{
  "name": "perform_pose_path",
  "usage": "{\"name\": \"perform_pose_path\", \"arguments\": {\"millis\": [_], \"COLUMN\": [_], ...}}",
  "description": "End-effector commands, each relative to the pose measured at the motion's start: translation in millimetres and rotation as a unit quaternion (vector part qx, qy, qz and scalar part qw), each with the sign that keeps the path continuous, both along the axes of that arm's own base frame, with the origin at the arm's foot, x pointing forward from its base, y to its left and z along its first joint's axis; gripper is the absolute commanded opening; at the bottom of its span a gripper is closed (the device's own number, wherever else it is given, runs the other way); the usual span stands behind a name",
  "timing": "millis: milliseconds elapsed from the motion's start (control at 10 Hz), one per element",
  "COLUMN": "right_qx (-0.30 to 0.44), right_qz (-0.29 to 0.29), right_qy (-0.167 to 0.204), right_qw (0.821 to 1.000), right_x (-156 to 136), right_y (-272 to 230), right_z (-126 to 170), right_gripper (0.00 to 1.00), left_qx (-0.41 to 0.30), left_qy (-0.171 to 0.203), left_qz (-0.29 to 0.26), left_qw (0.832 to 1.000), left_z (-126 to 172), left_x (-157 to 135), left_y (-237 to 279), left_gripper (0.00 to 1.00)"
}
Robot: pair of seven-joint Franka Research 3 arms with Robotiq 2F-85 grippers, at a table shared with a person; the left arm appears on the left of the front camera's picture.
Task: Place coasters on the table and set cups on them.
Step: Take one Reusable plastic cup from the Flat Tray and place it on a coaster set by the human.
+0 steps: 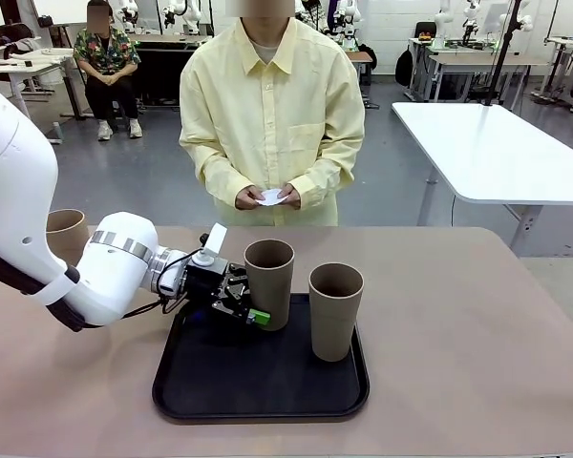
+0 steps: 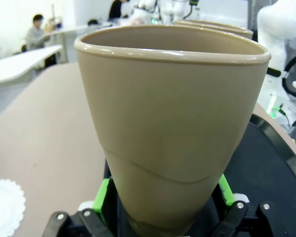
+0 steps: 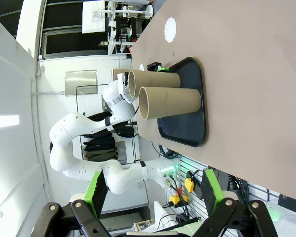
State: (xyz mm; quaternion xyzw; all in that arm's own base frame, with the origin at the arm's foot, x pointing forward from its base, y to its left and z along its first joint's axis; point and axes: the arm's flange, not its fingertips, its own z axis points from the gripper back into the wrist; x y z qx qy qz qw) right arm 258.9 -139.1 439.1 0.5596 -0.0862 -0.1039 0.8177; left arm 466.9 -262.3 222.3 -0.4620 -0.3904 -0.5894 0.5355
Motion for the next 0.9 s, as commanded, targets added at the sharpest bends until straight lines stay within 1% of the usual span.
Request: {"name": "perform_pose_path", "arguments": {"millis": [0, 100, 200, 300, 400, 600, 700, 800], "right_qx": [0.006, 0.006, 0.006, 0.006, 0.006, 0.006, 0.006, 0.006], "right_qz": [0.001, 0.001, 0.001, 0.001, 0.001, 0.001, 0.001, 0.001], "right_qy": [-0.001, -0.001, -0.001, -0.001, -0.001, -0.001, -0.001, -0.001], "right_qw": [1.0, 1.0, 1.0, 1.0, 1.0, 1.0, 1.0, 1.0], "right_x": [0.3, 0.3, 0.3, 0.3, 0.3, 0.3, 0.3, 0.3], "right_y": [-0.7, -0.7, -0.7, -0.7, -0.7, -0.7, -0.7, -0.7], "right_z": [0.1, 0.1, 0.1, 0.1, 0.1, 0.1, 0.1, 0.1], "right_gripper": [1.0, 1.0, 1.0, 1.0, 1.0, 1.0, 1.0, 1.0], "left_qx": [-0.014, -0.016, -0.016, -0.015, -0.014, 0.0, 0.018, 0.032], "left_qy": [-0.021, -0.017, -0.015, -0.015, -0.013, -0.002, 0.02, 0.028], "left_qz": [-0.006, -0.008, -0.011, -0.015, -0.018, -0.04, -0.062, -0.09], "left_qw": [1.0, 1.0, 1.0, 1.0, 1.0, 0.999, 0.998, 0.995], "left_z": [-5.3, -4.5, -3.8, -3.2, -2.6, 3.5, 15.2, 36.2], "left_x": [1.6, 1.7, 0.7, 0.1, -0.8, -2.7, -3.0, -3.7], "left_y": [-4.6, -4.6, -4.8, -3.9, -3.5, -2.5, -1.6, -0.1], "left_gripper": [0.4, 0.4, 0.0, 0.34, 0.0, 0.0, 0.71, 0.71]}}
